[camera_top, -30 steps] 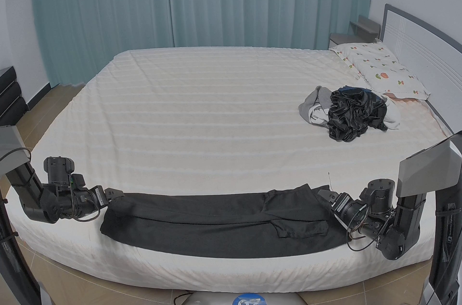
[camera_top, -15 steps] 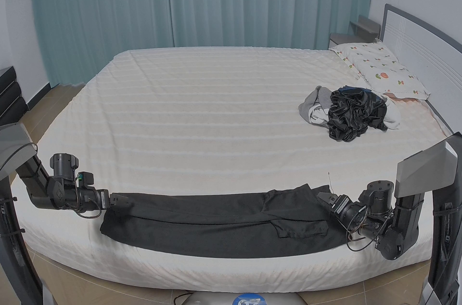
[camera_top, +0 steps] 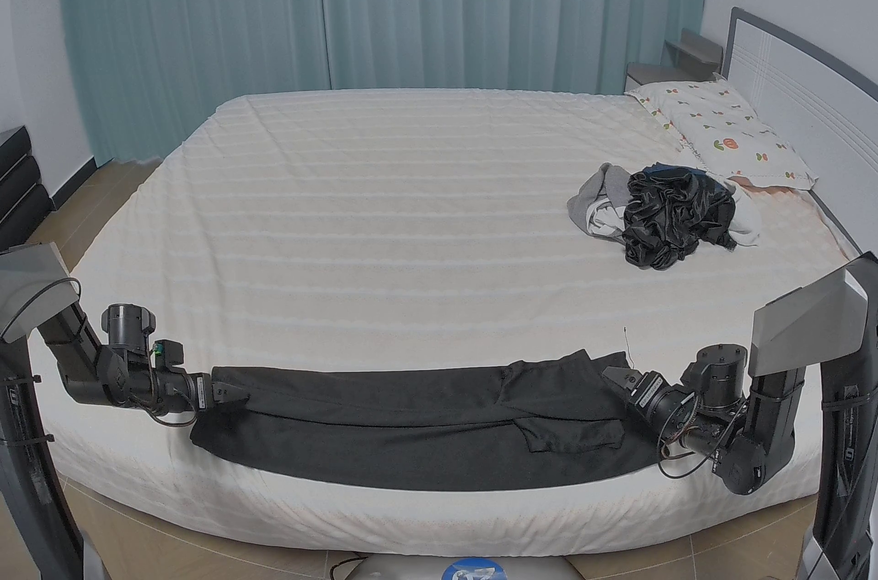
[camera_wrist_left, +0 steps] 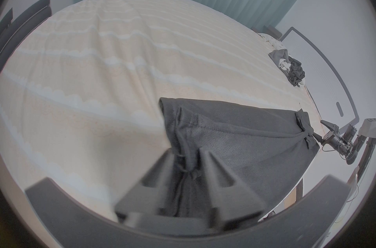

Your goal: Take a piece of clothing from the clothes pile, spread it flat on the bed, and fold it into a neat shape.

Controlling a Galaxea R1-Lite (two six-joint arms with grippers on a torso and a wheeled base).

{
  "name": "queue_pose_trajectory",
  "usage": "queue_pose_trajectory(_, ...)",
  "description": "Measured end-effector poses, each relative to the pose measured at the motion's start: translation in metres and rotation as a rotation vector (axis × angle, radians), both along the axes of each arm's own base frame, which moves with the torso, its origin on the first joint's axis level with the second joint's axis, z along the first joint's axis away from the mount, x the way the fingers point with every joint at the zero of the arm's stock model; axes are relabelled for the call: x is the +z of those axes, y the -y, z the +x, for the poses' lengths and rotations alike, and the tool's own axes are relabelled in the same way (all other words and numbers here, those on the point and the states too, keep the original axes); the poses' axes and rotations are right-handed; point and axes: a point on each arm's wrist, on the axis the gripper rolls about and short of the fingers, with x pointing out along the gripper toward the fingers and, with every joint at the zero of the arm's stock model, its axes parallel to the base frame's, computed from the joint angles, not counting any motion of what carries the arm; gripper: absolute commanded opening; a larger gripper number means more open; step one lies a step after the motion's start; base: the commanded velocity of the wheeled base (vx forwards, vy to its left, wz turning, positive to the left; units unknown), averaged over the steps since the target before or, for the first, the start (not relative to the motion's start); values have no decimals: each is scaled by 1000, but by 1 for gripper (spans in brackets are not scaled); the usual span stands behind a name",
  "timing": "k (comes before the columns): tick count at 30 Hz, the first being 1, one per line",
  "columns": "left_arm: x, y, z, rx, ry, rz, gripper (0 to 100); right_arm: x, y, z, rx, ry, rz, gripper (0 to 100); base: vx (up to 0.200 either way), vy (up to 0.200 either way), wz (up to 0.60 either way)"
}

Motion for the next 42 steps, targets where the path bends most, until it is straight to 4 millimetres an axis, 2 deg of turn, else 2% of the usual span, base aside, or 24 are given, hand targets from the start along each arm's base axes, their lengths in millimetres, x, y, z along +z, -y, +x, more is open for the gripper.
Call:
queue_pose_trajectory(14,7,-1,-3,-9,12,-33,0,0,0,0,-1,0,0,100,0,0,0)
queue_pose_trajectory(25,23,-18,-9,12,58,-64,0,-1,1,1,-6,1,0,100,0,0,0)
queue_pose_trajectory(42,37,-38,-12,54,37,-89,0,-1,2,1,-8,1,-1,100,0,0,0)
